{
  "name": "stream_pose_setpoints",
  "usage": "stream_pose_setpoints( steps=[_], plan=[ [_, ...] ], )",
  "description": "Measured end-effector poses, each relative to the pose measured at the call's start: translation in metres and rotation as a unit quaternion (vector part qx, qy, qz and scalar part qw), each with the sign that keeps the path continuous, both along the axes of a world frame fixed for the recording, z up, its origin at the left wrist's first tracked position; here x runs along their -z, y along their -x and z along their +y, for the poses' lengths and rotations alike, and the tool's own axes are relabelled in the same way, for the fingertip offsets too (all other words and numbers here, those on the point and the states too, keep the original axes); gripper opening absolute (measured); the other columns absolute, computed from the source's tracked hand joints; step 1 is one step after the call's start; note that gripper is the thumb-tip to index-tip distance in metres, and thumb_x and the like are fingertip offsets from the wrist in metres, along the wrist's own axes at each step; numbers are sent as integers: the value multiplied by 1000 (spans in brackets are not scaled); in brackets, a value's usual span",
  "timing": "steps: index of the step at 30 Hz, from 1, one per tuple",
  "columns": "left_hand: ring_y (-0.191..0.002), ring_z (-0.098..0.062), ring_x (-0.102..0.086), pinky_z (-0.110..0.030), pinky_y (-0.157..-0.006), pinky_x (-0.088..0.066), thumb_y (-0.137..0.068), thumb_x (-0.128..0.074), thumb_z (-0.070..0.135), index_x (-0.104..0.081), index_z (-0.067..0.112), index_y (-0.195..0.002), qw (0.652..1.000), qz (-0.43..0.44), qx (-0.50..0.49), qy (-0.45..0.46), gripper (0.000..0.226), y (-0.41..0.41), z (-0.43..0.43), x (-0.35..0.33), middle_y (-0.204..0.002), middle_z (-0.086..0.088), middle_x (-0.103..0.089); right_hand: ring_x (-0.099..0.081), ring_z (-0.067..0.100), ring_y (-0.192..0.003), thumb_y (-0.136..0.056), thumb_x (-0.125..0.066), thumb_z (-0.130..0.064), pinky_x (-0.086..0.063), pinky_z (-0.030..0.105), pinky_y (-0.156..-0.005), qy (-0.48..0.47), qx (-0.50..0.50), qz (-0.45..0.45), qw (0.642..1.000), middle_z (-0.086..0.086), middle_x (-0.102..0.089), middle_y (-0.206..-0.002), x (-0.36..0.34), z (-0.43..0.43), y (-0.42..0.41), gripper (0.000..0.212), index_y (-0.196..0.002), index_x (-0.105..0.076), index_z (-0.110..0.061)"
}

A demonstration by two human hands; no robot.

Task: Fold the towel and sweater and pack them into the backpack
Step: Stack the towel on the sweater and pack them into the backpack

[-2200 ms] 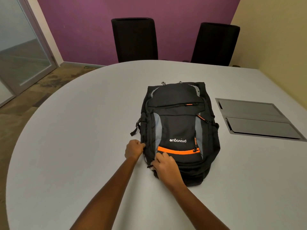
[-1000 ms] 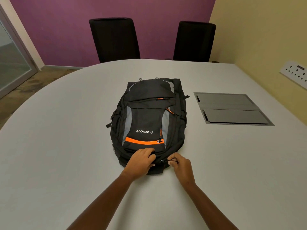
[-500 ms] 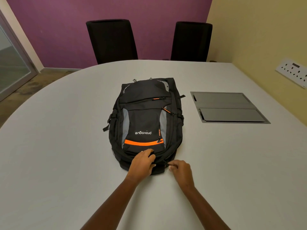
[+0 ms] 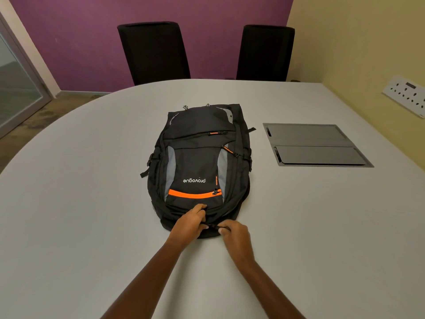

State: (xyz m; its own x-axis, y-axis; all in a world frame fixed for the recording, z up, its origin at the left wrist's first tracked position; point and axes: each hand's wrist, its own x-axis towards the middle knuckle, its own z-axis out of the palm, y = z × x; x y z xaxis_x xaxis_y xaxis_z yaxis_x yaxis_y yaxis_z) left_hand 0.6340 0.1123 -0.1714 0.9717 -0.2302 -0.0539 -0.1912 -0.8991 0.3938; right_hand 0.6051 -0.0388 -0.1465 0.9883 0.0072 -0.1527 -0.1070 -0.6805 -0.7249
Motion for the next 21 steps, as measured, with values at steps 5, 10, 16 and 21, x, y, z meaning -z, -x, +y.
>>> stream_pose_setpoints(
  steps=[5, 10, 16, 21],
  plan=[
    [-107, -22, -57, -29, -85, -45, -92, -54, 19, -55, 0, -99, 1000, -4, 3, 7, 20, -2, -3, -8, -142, 1, -39, -62, 19, -86, -87, -54, -2, -37, 16, -68, 17, 10, -19, 1000, 11, -71, -97, -7, -26, -22, 18, -97, -69, -1],
    [-104, -26, -58, -35, -88, -48, -91, -56, 20, -56, -2, -97, 1000, -11, 5, 18, 22, -4, -2, -13, -135, -4, -46, -63, 22, -87, -87, -54, -2, -36, 9, -59, 27, 20, -28, 999, 13, -70, -95, -10, -36, -39, 17, -95, -69, 1],
    [-99, -15, -57, -24, -76, -44, -92, -54, 33, -53, 12, -81, 999, -21, -11, 29, 23, -4, -9, -21, -124, 6, -51, -62, 23, -85, -88, -56, -4, -39, 17, -69, 24, 21, -23, 999, 15, -70, -95, -15, -41, -47, 16, -96, -69, 2],
    [-85, -12, -49, -23, -71, -36, -92, -46, 47, -54, 16, -72, 997, -27, -67, 39, 37, -21, -20, -36, -87, 3, -50, -53, 5, -68, -86, -60, -6, -35, 2, -57, 8, -33, -13, 999, 7, -68, -87, -4, -44, -32, 14, -96, -70, -1]
  ],
)
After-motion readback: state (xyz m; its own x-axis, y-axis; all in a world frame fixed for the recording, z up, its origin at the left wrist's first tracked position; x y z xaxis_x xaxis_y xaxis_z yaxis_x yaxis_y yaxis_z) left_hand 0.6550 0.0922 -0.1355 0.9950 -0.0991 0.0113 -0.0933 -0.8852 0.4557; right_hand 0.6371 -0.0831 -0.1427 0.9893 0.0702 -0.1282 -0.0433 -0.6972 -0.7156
